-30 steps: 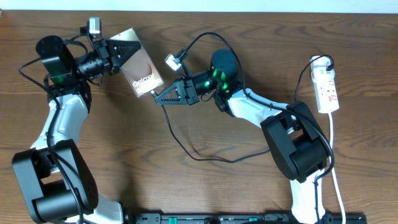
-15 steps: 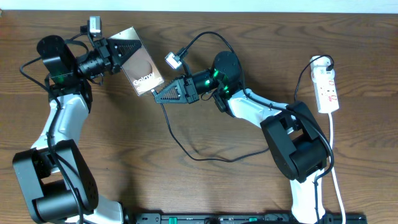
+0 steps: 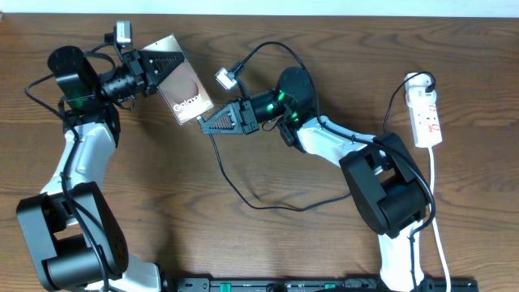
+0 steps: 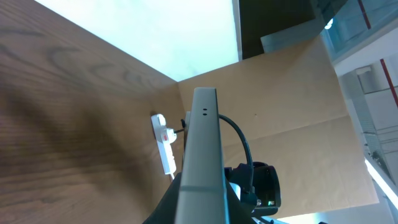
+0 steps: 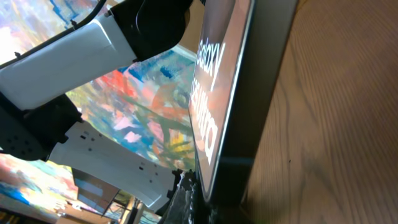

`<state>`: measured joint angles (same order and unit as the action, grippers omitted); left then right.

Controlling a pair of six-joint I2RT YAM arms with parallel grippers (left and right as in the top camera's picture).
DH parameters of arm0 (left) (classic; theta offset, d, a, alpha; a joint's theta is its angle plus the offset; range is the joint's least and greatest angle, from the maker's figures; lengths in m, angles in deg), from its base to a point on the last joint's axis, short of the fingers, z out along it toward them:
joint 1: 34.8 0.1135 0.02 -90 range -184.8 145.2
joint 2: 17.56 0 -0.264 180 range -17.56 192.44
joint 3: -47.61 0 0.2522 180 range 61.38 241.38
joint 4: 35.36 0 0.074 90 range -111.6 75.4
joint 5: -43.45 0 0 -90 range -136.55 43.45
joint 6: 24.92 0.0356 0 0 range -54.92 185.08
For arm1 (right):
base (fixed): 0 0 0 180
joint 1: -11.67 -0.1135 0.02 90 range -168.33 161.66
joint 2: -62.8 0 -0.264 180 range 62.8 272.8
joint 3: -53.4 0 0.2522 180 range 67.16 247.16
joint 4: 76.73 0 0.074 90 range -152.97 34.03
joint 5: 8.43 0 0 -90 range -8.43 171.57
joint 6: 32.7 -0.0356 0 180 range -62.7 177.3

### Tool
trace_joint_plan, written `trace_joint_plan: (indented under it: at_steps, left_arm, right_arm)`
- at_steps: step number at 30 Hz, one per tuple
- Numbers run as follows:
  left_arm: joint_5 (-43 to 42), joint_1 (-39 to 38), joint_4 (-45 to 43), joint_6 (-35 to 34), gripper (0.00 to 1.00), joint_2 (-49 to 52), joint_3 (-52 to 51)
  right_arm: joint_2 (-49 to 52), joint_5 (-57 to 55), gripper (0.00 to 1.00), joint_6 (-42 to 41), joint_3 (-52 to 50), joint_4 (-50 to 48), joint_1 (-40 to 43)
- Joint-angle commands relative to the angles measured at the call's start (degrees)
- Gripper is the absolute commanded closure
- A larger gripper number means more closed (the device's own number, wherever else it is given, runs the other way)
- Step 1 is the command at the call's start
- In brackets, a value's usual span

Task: Plug charger to phone and switch on socket

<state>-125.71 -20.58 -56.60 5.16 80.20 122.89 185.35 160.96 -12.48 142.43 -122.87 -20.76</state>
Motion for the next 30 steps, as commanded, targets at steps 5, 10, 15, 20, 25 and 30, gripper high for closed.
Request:
trace_joint_plan:
  at_steps: [5, 10, 15, 20, 25, 30]
  left_arm:
    - [-6.03, -2.43, -0.24, 1.4, 0.93, -0.02, 0.31]
    - [-6.38, -2.43, -0.24, 1.4, 0.93, -0.02, 0.31]
    - [-6.36, -2.43, -0.24, 1.4, 0.93, -0.02, 0.31]
    - [-6.71, -2.43, -0.24, 1.4, 0.93, -0.02, 0.31]
    - [-7.04, -2.43, -0.24, 1.68, 0.93, -0.02, 0.31]
    - [-7.04, -2.43, -0.24, 1.81, 0.93, -0.02, 0.31]
  right_arm:
    - [-0.26, -14.67, 0.99, 0.2, 0.85, -0.7, 0.83]
    - [-0.26, -15.69, 0.99, 0.42, 0.85, -0.7, 0.83]
    - [-0.26, -15.69, 0.99, 0.42, 0.85, -0.52, 0.83]
    - [-0.26, -16.33, 0.99, 0.44, 0.85, -0.52, 0.9]
    - [-0.26, -17.25, 0.99, 0.44, 0.85, -0.52, 0.9]
    - [-0.26, -18.27, 0.99, 0.42, 0.85, -0.5, 0.9]
